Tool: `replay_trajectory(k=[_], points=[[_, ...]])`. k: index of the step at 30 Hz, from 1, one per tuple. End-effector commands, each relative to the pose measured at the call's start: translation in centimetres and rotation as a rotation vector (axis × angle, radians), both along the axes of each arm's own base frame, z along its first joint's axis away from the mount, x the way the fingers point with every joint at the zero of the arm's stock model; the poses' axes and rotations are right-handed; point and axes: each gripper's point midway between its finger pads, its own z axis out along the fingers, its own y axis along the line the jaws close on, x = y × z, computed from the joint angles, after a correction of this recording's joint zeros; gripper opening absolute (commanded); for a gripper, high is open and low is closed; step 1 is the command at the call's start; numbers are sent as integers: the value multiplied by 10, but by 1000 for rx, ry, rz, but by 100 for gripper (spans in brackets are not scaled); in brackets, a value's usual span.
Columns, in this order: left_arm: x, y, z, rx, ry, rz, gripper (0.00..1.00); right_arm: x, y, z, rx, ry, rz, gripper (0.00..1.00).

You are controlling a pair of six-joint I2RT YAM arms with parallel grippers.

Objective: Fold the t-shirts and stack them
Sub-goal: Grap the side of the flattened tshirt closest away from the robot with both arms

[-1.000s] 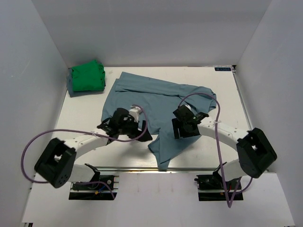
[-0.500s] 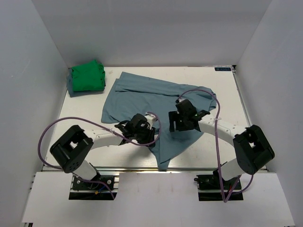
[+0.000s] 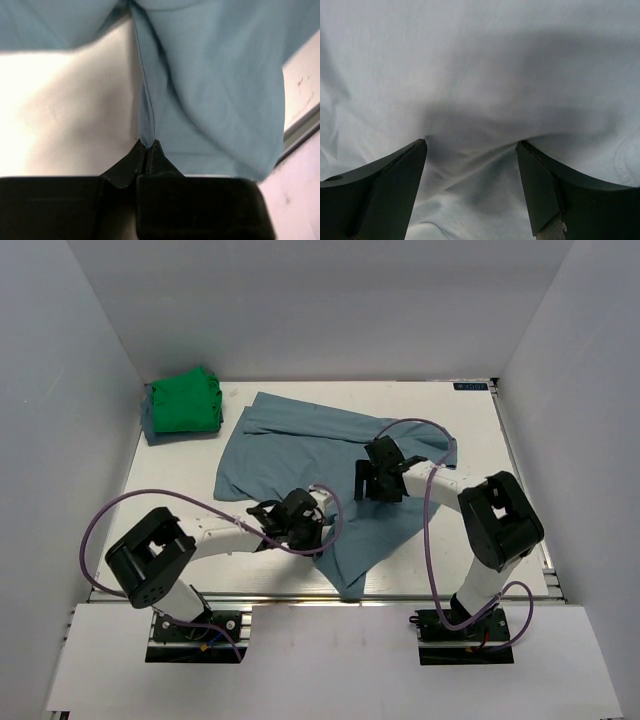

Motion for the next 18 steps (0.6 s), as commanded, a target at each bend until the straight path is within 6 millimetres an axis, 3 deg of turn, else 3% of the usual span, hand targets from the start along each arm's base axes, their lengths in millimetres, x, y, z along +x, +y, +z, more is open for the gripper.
replay_trajectory(k=[1, 6, 13, 16, 18], points=[[-31, 15, -1, 17, 89, 5, 0, -19, -39, -50, -102, 162, -117, 79], [-64, 31, -8, 38, 190, -37, 0, -16, -38, -55, -62, 190, -139, 79], [-109, 19, 7, -95, 317, -215, 0, -11, -40, -49, -11, 194, -172, 79], [-106, 24, 0, -68, 295, -201, 1, -7, -43, -47, -27, 174, -147, 78], [-98, 17, 7, -72, 267, -208, 1, -5, -46, -40, -35, 149, -152, 78]])
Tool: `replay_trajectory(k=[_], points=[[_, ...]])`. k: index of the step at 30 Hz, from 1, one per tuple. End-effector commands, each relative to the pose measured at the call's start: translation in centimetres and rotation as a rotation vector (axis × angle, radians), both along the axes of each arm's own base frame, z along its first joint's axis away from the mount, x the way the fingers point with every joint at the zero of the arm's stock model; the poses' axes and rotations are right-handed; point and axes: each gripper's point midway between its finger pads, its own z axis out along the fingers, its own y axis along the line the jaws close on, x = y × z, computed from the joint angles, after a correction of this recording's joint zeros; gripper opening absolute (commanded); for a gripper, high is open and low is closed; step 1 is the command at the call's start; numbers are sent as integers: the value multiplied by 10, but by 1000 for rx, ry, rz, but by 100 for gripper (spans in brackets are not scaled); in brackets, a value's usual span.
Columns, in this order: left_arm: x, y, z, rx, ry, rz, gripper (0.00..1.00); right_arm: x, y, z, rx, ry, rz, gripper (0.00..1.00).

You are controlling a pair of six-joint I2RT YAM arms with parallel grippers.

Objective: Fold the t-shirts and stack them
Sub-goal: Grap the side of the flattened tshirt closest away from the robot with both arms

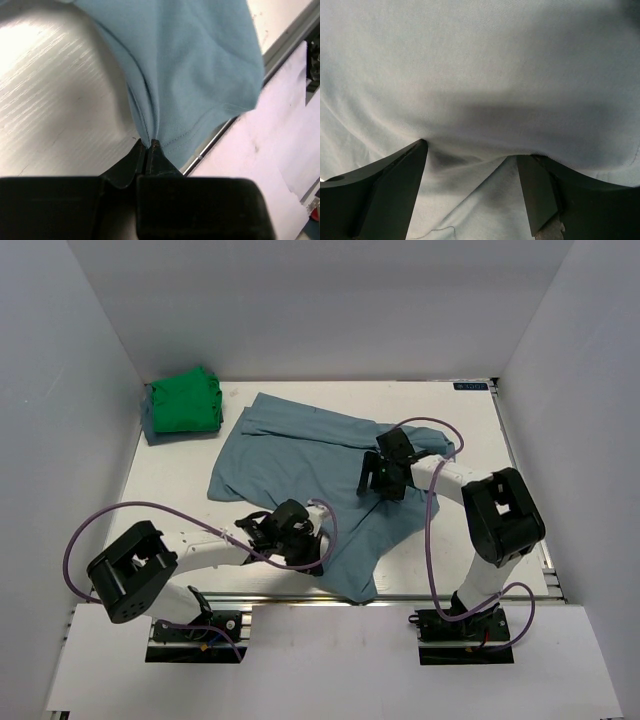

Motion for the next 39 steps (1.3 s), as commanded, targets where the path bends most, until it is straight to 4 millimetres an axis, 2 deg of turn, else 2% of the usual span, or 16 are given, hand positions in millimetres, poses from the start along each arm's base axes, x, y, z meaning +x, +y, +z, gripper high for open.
replay_trajectory(k=[1, 5, 7, 9, 10, 12, 15, 19, 20, 24, 30, 32, 34, 35, 36, 39], points=[[-41, 12, 1, 19, 125, -129, 2, -17, -49, -39, -182, 73, -48, 79], [-47, -2, 13, -67, 114, -224, 13, -5, -52, -17, -196, 20, -7, 79], [-47, -3, 15, -59, 110, -252, 18, -11, -36, -8, -137, 15, 73, 79], [-47, -6, 26, -84, 87, -290, 30, -16, -27, 8, -89, -19, 158, 78], [-44, -10, 33, -102, 63, -298, 67, -19, -30, 8, -90, -21, 156, 78], [-43, -13, 48, -141, 32, -318, 100, -24, -29, 24, -62, -58, 170, 79], [-23, -8, 54, -70, -50, -238, 100, -20, -31, 50, -64, -135, 201, 83], [23, -6, 79, 8, -200, -65, 100, -5, -43, 69, -126, -198, 166, 86], [46, 5, 82, 68, -265, 41, 100, 1, -50, 73, -161, -206, 138, 88], [107, 15, 109, 175, -401, 285, 100, 17, -67, 67, -227, -175, 43, 90], [189, 48, 108, 410, -470, 537, 100, 41, -97, 52, -257, -136, -51, 90], [210, 63, 90, 494, -464, 578, 100, 46, -103, 38, -276, -101, -44, 90], [234, 82, 79, 547, -447, 626, 100, 54, -115, 38, -299, -90, -72, 90], [244, 83, 64, 565, -417, 619, 100, 57, -120, 26, -300, -58, -76, 90], [255, 97, 56, 582, -388, 653, 100, 59, -122, 26, -297, -59, -77, 90], [281, 98, 35, 555, -333, 647, 100, 70, -120, 22, -266, -60, -65, 88]])
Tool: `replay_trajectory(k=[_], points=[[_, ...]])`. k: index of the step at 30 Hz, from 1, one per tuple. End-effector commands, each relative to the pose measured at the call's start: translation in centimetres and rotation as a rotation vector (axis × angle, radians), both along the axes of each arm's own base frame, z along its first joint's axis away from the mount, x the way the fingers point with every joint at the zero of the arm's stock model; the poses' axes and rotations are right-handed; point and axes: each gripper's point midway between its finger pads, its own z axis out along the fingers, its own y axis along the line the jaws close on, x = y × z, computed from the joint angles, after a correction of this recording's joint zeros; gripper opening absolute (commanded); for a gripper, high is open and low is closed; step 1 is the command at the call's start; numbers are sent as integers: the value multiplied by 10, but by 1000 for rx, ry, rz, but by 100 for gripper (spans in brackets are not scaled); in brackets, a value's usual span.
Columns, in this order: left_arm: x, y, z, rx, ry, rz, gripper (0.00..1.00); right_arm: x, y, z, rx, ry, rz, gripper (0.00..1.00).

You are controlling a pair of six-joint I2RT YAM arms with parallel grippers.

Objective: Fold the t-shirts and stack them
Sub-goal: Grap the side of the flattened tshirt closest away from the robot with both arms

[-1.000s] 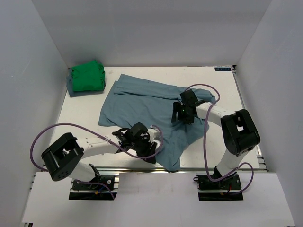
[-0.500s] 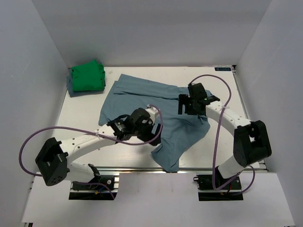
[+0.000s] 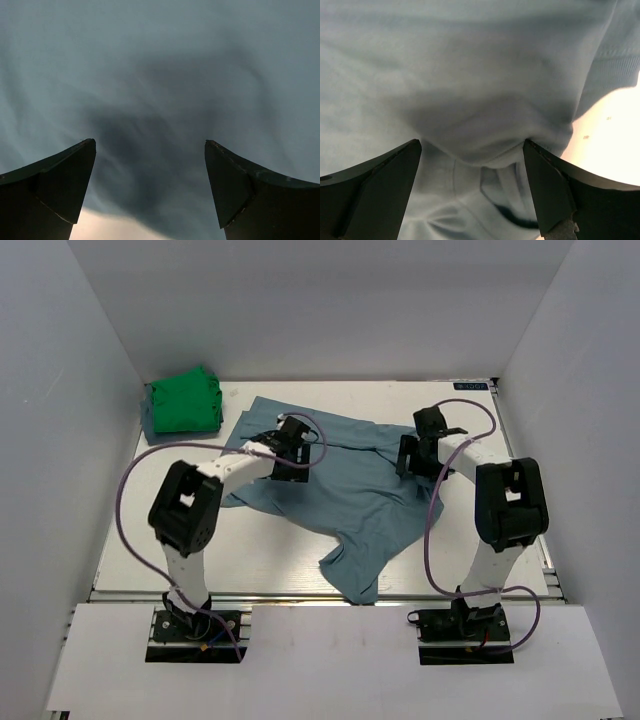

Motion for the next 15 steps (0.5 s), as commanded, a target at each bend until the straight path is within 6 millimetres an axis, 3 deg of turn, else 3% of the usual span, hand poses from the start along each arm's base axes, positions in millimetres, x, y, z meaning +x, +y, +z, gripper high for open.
replay_trajectory(k=[1, 8, 10, 11, 12, 13, 14, 15], points=[[35, 9, 0, -50, -2, 16, 100, 20, -4, 12, 14, -42, 12, 88], [79, -8, -27, -134, 52, -70, 100, 42, -11, -16, 70, 4, 28, 88], [86, -10, -37, -148, 75, -73, 100, 55, -16, -20, 90, 8, 23, 88], [92, -11, -48, -149, 97, -82, 100, 72, -18, -15, 100, -21, 16, 88], [91, -18, -52, -177, 122, -102, 100, 74, -20, -24, 92, 0, 24, 88], [102, -21, -47, -200, 106, -103, 100, 79, -30, -33, 82, 13, 5, 88], [104, -25, -49, -213, 110, -126, 100, 89, -33, -28, 76, 1, 1, 88], [104, -32, -55, -234, 127, -153, 100, 101, -37, -36, 67, 1, 0, 88]])
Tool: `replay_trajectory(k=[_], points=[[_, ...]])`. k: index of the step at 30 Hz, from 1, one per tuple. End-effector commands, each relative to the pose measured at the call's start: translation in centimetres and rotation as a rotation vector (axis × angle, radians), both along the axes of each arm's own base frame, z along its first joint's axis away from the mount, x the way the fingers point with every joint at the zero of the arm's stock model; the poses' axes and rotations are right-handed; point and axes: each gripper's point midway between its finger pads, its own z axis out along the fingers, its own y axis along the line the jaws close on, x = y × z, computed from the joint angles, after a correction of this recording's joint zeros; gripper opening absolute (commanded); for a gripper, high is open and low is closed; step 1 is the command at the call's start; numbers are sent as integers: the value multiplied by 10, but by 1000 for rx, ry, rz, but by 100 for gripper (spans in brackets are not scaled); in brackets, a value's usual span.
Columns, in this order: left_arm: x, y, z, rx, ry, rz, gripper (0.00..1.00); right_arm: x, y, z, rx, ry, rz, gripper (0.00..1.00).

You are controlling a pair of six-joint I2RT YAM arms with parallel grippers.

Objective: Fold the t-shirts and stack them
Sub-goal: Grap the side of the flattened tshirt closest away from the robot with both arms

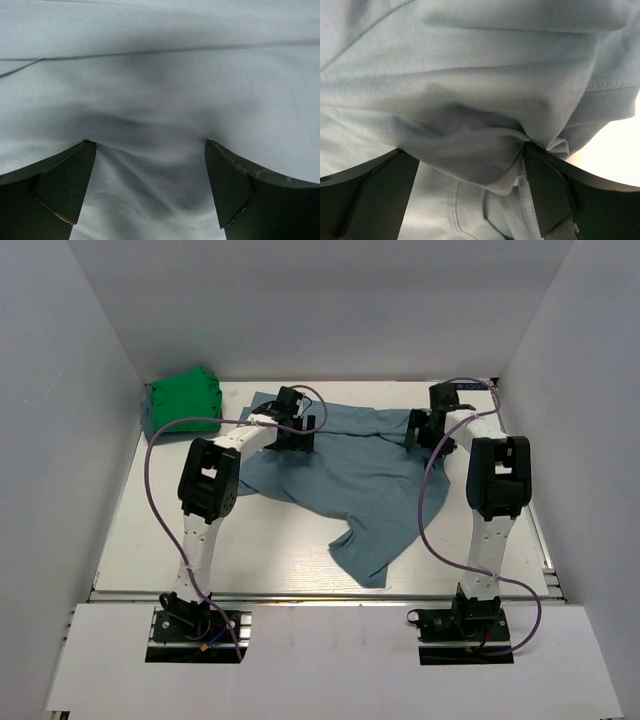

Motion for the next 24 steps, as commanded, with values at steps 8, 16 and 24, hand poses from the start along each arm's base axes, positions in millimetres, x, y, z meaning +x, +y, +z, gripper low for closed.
replay_trajectory(k=[8, 16, 24], points=[[23, -42, 27, -171, -19, -150, 100, 85, -31, 12, 10, -97, 118, 88], [-26, -12, 118, -207, -184, -100, 100, 58, -22, 124, -1, -299, 199, 90], [-119, 90, 89, -79, -122, 279, 100, -70, 25, 150, 48, -308, 191, 90]])
